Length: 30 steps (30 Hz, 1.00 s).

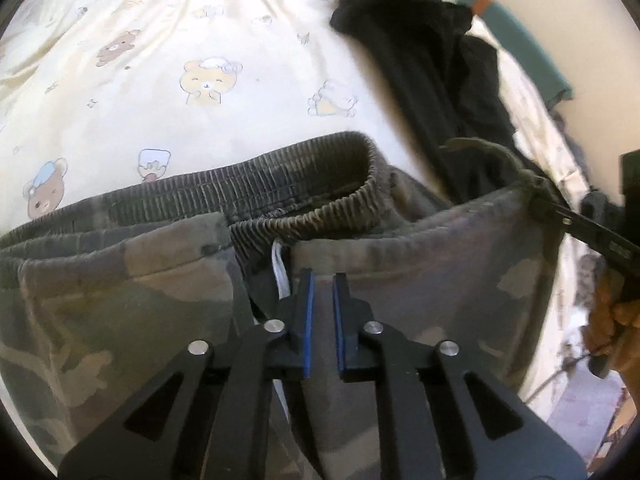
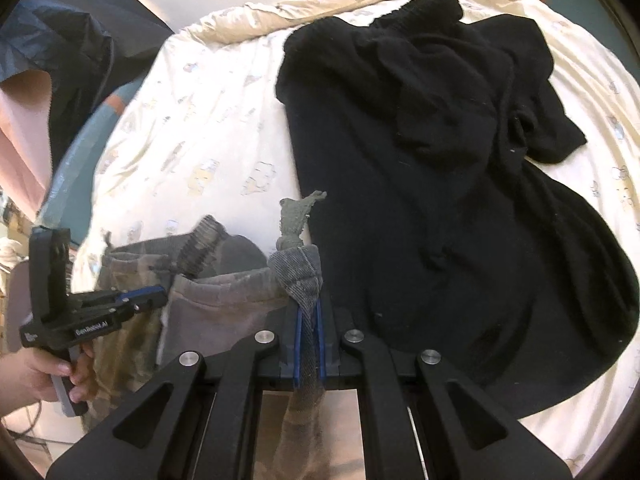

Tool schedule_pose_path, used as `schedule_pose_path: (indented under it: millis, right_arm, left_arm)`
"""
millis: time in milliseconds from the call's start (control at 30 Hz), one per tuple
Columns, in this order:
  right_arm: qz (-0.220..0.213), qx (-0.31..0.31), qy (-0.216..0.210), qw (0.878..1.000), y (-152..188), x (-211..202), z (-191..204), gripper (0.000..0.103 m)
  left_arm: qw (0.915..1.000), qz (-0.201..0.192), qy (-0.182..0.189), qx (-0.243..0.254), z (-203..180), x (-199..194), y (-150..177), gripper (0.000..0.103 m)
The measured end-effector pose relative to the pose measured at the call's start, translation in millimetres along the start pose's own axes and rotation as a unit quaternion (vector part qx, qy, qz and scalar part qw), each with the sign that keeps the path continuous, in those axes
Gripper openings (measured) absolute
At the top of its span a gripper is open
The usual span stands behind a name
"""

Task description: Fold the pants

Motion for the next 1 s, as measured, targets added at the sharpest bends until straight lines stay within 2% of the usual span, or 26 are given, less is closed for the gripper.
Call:
schedule_pose_path:
  millis: [67,167,333,400,433,467,533,600,667,767,800,867,967,1000]
  right_arm:
    - [0.001,0.003,0.014,1.0,4,-1,-7,0.005]
    - [0.008,0.035,0.022,0.999,16,-1,-27,0.005]
    - [0.006,0.057,0.016,0.998,23,4,-38,0.005]
    - [0.002,0.061,0.011,0.998,21,4,-36,0.005]
    - [0.001,0.06,0.009,0.998,20,3,-34,0.005]
    - [-0.002,0.056,0.006,0.998,20,0,-31,0.005]
    - [-0.008,0.045,-0.003,0.999,20,-8,-20,0.005]
    - [-0.014,0.024,-0.014,1.0,20,-18,-7,0.005]
    - [-0.021,0.0,-0.027,0.999,17,-28,10,0.005]
    - [-0.028,-0.032,-0.047,0.998,4,-34,32,0.005]
    - [-0.026,-0.043,-0.056,0.997,-4,-29,41,0.005]
    - [-0.014,-0.067,-0.061,0.996,-22,-10,57,0.005]
    - [0.02,-0.087,-0.046,0.995,-41,37,69,0.005]
    - [0.032,-0.093,-0.04,0.994,-46,56,71,0.005]
  left_arm:
    - [0.9999,0.014,0.009,-0.003,-6,11,-4,0.024]
    - [0.9997,0.021,0.007,0.015,-17,22,-7,0.032]
    - [0.9979,0.05,0.021,0.037,-33,38,-10,0.032]
    - [0.9983,0.04,0.015,0.039,-35,37,-12,0.026]
    - [0.9988,0.031,0.02,0.033,-35,32,-13,0.013]
    - [0.9991,0.026,0.022,0.027,-34,25,-12,0.009]
    - [0.999,0.027,0.035,0.001,-30,8,-5,0.006]
    - [0.9966,0.025,0.067,-0.04,-20,-17,4,0.006]
    - [0.9943,-0.006,0.084,-0.067,-9,-57,12,0.005]
    - [0.9882,-0.074,0.087,-0.102,12,-108,19,0.005]
    - [0.9866,-0.082,0.086,-0.112,18,-113,20,0.005]
    - [0.9862,-0.092,0.056,-0.126,34,-109,17,0.005]
    - [0.9858,-0.082,0.005,-0.147,56,-68,7,0.005]
    - [0.9857,-0.077,0.0,-0.15,62,-56,6,0.005]
Point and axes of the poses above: each gripper's, at about its wrist camera, not at the fingertips, and x roughly the way its jaws point, z to its left, y to its underside, the point moved 2 cm from there along x, roughly the way its jaws point, and after that the axes turned 11 degrees about -y, right-handed, at the moved point
